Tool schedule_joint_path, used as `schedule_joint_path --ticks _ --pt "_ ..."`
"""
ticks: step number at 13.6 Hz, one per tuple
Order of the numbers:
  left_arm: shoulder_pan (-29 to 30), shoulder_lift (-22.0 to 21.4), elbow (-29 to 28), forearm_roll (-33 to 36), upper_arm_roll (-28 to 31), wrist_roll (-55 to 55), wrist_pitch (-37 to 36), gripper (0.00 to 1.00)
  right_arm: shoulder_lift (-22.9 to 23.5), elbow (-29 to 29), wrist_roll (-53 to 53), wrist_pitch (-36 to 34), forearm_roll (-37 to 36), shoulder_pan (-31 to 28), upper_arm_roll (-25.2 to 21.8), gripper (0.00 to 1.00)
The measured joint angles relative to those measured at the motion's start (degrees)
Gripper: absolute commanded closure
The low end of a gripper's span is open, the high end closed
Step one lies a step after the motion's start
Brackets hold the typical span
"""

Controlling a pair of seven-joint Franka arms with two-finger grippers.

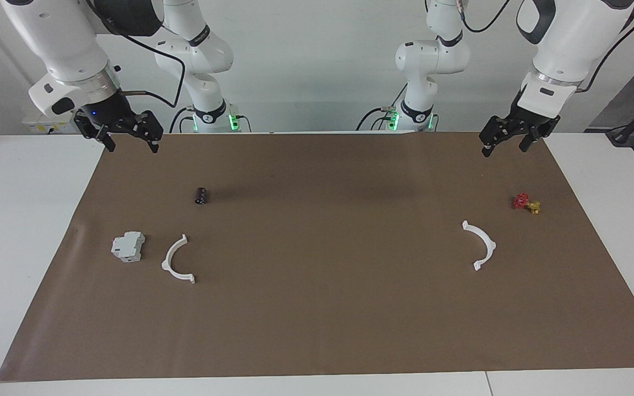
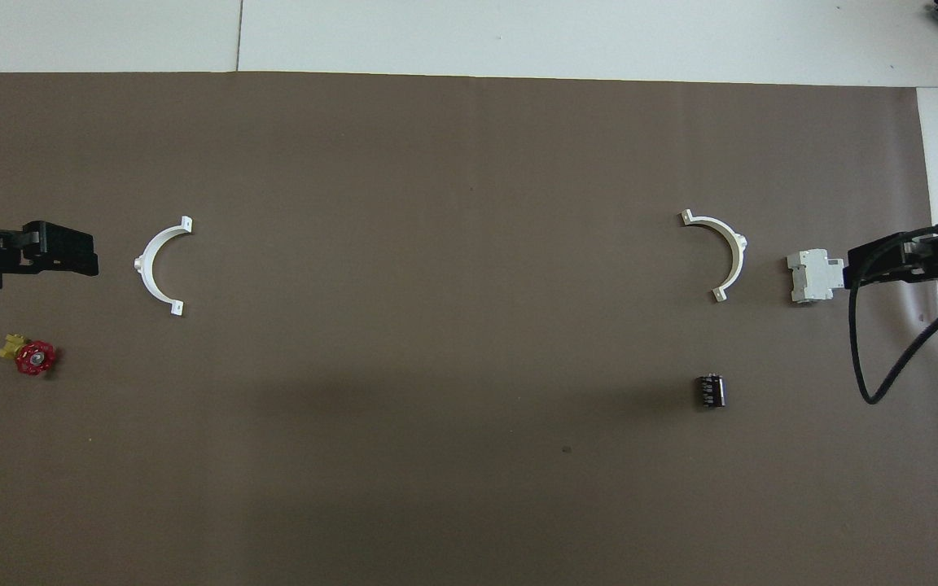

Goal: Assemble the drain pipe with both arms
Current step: 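Reach the right gripper to the white clamp half nearer it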

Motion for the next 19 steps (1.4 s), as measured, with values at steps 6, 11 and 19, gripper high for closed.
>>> schedule_joint_path --ticks 6,11,19 --pt "-0.12 -0.17 0.0 0.0 -0.12 0.01 0.01 0.0 0.0 -0.02 0.0 0.17 0.01 0.0 0.0 0.0" --pt "-0.12 -0.17 0.0 0.0 -0.12 0.01 0.01 0.0 -1.09 -8.2 -0.84 12.54 0.26 0.04 0.18 0.0" --pt "-0.13 -0.17 0.0 0.0 -0.13 0.01 0.32 0.0 16.78 -13.81 -26.86 39.63 4.37 -1.18 -0.09 0.0"
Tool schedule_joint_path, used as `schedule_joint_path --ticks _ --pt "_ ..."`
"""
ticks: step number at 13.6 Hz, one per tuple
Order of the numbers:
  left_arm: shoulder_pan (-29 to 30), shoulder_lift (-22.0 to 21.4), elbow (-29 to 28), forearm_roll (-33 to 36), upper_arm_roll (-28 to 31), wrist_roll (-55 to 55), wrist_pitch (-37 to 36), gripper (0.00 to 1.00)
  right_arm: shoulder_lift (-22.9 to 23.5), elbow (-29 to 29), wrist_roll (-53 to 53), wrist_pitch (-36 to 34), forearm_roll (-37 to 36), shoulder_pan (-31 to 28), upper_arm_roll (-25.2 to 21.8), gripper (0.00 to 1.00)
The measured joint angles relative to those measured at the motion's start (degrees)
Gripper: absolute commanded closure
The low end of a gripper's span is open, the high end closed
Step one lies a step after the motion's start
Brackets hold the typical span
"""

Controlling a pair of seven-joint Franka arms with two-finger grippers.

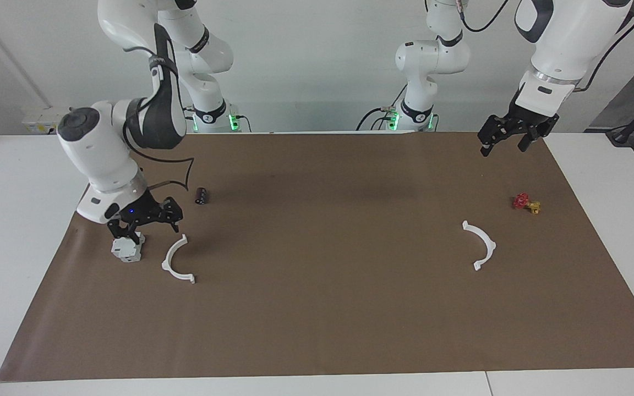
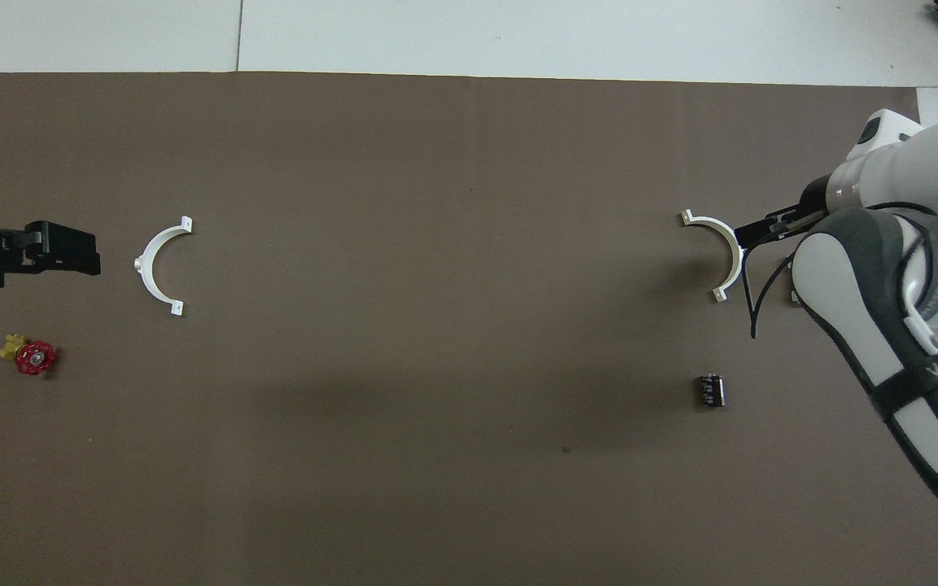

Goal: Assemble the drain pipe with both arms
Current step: 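Reach the right gripper to the white clamp half nearer it, then grasp the white clamp half with the right gripper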

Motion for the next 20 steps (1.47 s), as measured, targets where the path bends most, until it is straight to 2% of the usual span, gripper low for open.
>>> schedule_joint_path --ticks 4,6,8,10,11,12,13,17,20 --pt "0.0 0.0 0.0 0.0 0.0 0.0 0.22 0.0 5.9 -3.16 -8.06 10.21 0.01 -1.53 -0.07 0.0" --pt "-0.01 0.0 0.0 0.0 0.0 0.0 0.28 0.0 7.08 -3.78 -9.61 11.92 0.01 -2.07 -0.07 0.0" --pt "-0.01 0.0 -0.01 0.0 0.0 0.0 0.3 0.0 7.22 -4.49 -9.78 11.97 0.01 -2.05 0.13 0.06" --pt "-0.01 0.0 -0.02 0.0 0.0 0.0 0.31 0.0 7.21 -5.13 -9.82 12.16 0.01 -2.04 0.18 0.25" --pt "-0.01 0.0 -0.02 0.0 0.0 0.0 0.32 0.0 7.22 -5.45 -9.86 12.55 0.01 -2.04 0.18 0.4" --pt "-0.01 0.0 -0.02 0.0 0.0 0.0 0.32 0.0 7.22 -5.7 -10.0 13.16 0.01 -2.04 0.18 0.76" --pt "-0.01 0.0 -0.02 0.0 0.0 0.0 0.33 0.0 7.22 -5.86 -10.18 13.41 0.01 -2.03 0.19 1.0" --pt "-0.01 0.0 -0.05 0.0 0.0 0.0 0.41 0.0 6.97 -5.76 -8.67 13.43 0.16 -1.75 0.24 1.0" --pt "-0.01 0.0 -0.22 0.0 0.0 0.0 0.54 0.0 6.7 -3.54 -0.92 10.24 0.18 -0.6 0.45 1.0"
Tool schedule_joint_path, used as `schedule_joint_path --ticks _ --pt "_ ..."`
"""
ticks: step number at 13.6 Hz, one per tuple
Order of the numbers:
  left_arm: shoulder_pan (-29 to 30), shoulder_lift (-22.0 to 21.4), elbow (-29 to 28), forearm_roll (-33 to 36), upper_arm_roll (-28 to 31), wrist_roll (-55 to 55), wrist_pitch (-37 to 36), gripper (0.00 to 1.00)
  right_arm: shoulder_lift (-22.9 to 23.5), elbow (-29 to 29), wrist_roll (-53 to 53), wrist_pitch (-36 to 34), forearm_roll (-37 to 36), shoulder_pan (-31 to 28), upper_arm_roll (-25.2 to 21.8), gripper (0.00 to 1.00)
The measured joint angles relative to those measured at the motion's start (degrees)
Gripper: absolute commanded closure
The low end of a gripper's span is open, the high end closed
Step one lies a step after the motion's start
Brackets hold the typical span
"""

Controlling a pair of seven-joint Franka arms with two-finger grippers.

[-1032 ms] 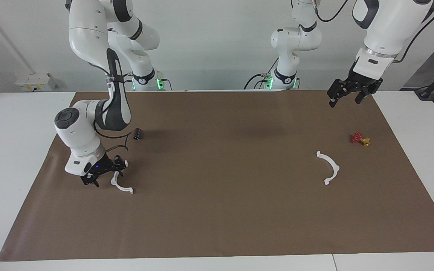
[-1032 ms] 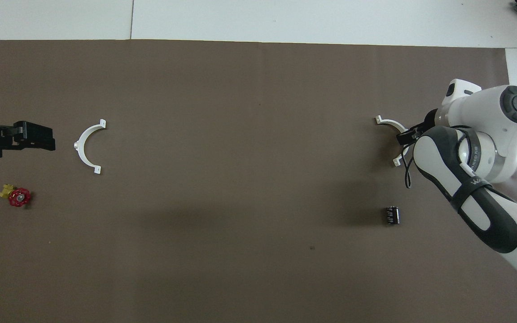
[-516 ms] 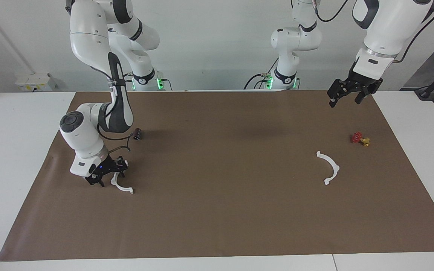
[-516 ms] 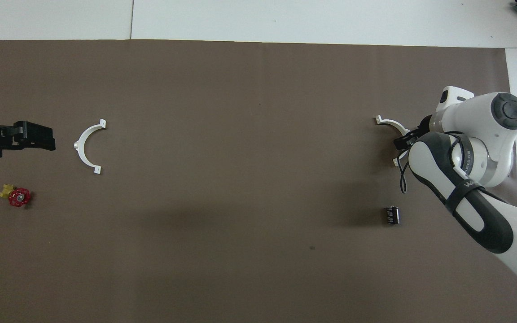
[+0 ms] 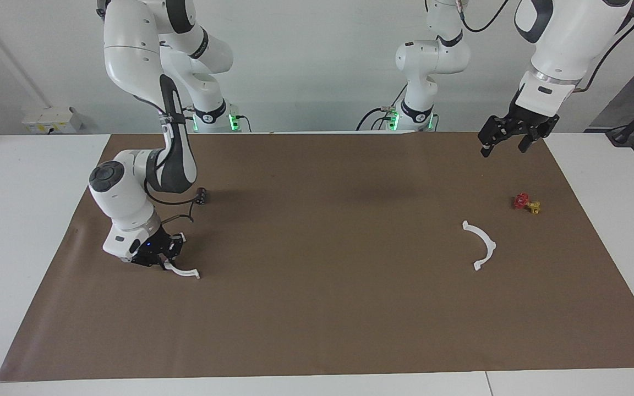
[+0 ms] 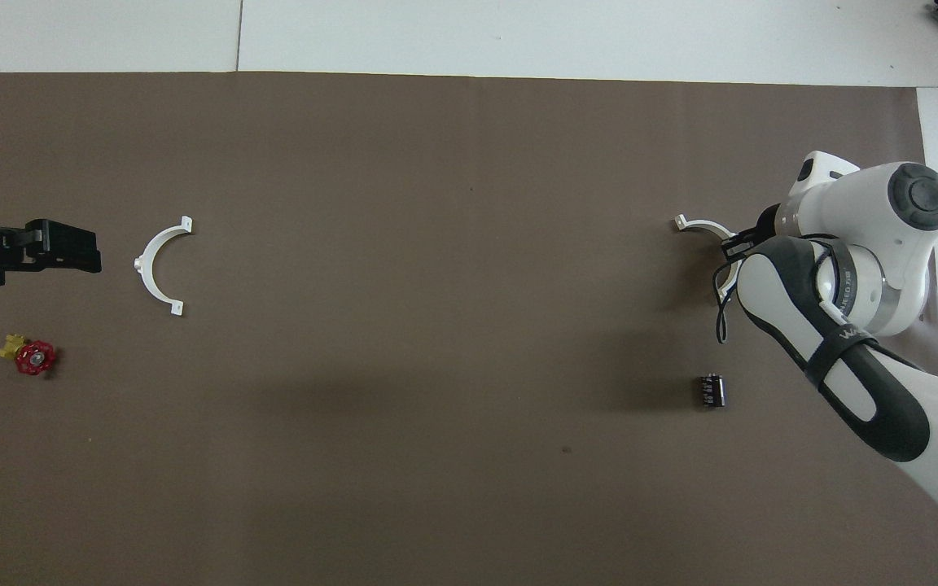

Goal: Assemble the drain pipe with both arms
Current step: 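Carry the clamp half with the right gripper toward the table centre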

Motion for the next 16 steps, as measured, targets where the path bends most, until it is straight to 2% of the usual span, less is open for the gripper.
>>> schedule_joint_path --ticks 3,5,11,16 --pt "0.0 0.0 -0.13 0.0 0.0 0.0 0.05 0.0 -0.78 4.43 11.75 -7.08 -0.16 4.23 0.01 1.0" --pt "0.0 0.0 -0.13 0.0 0.0 0.0 0.12 0.0 -1.05 5.46 21.49 -8.73 -1.03 8.76 0.06 1.0" --pt "0.0 0.0 -0.13 0.0 0.0 0.0 0.17 0.0 -0.99 5.49 45.96 -9.15 -2.34 23.13 0.31 1.0" --pt "0.0 0.0 -0.22 0.0 0.0 0.0 0.19 0.0 0.74 5.78 57.26 -6.27 -4.36 29.6 0.33 1.0"
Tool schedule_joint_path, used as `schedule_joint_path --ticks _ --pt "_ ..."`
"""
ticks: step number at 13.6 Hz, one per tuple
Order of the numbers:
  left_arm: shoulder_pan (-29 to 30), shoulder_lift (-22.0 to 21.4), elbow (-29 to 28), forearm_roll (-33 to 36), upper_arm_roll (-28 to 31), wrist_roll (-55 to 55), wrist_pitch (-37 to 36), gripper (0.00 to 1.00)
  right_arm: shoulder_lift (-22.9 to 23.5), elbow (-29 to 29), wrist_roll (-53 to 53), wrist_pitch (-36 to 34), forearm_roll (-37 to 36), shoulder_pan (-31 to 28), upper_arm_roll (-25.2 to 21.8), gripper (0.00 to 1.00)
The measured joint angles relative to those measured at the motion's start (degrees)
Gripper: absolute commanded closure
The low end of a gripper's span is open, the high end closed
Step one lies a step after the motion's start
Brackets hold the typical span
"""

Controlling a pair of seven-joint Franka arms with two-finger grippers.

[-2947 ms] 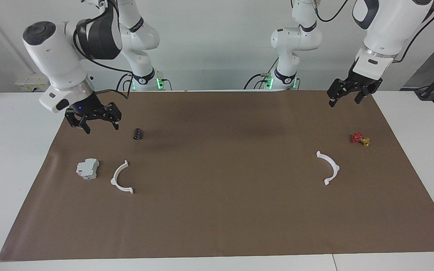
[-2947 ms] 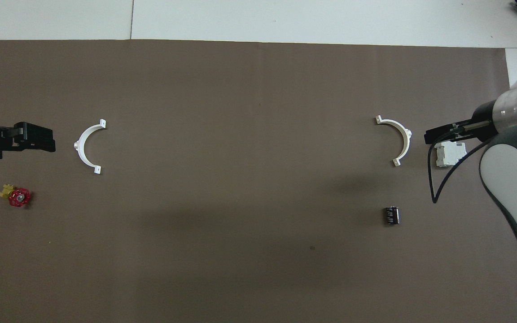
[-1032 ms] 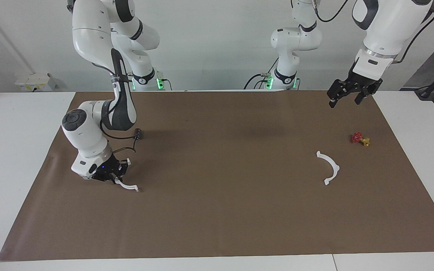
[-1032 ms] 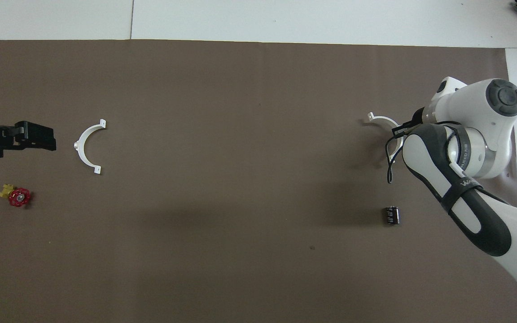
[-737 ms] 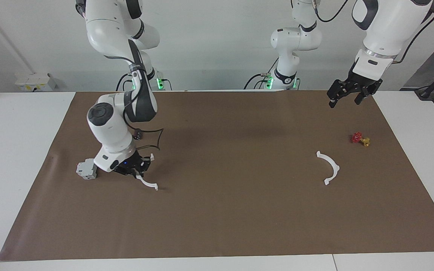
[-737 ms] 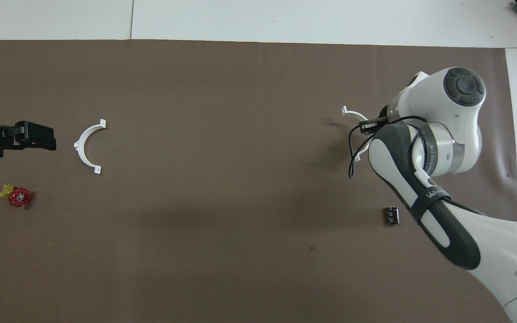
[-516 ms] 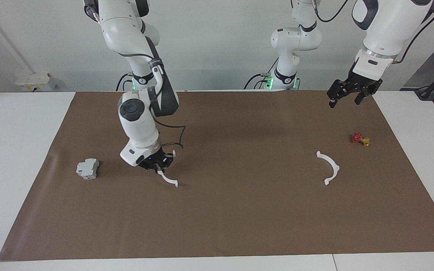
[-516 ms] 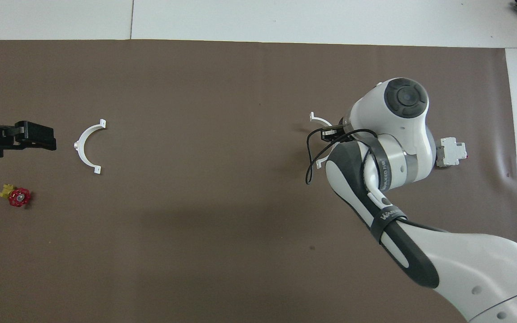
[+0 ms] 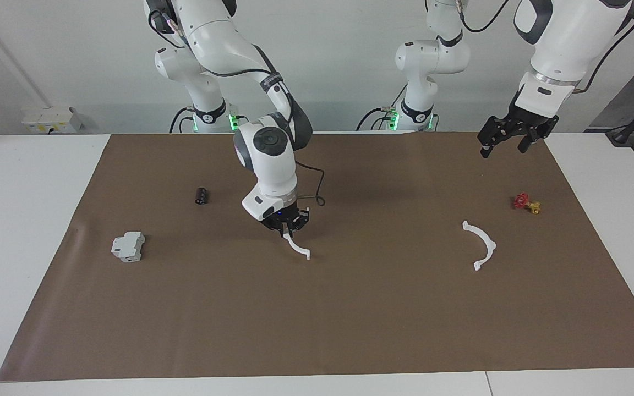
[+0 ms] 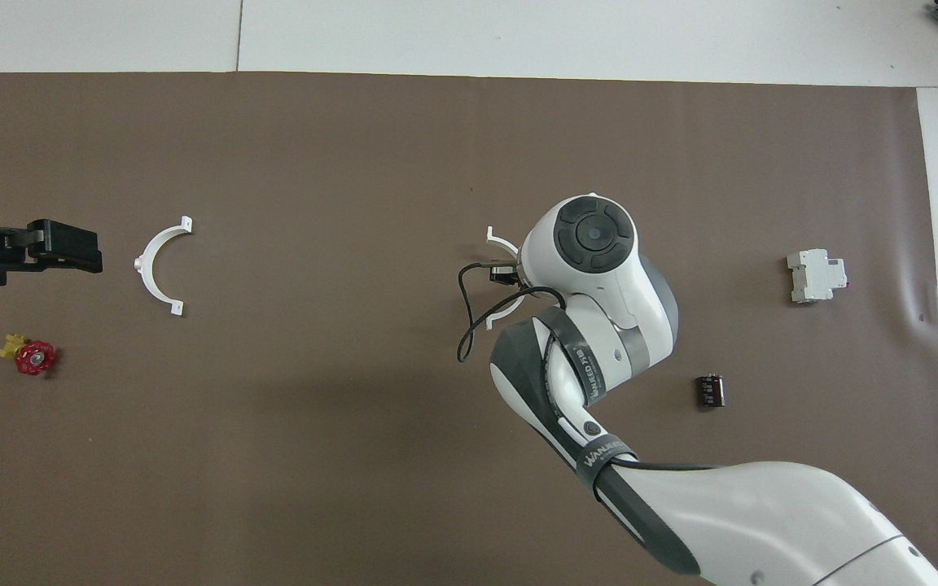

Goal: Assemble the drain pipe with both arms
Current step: 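Carry the clamp half with the right gripper toward the table centre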

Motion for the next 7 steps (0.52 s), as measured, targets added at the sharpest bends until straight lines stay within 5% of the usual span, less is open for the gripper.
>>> schedule_joint_path --ticks 7 --pt "-0.07 0.0 -0.25 0.0 -0.07 0.01 0.0 0.0 2.49 0.16 3.82 2.91 -0.35 2.89 -0.01 1.0"
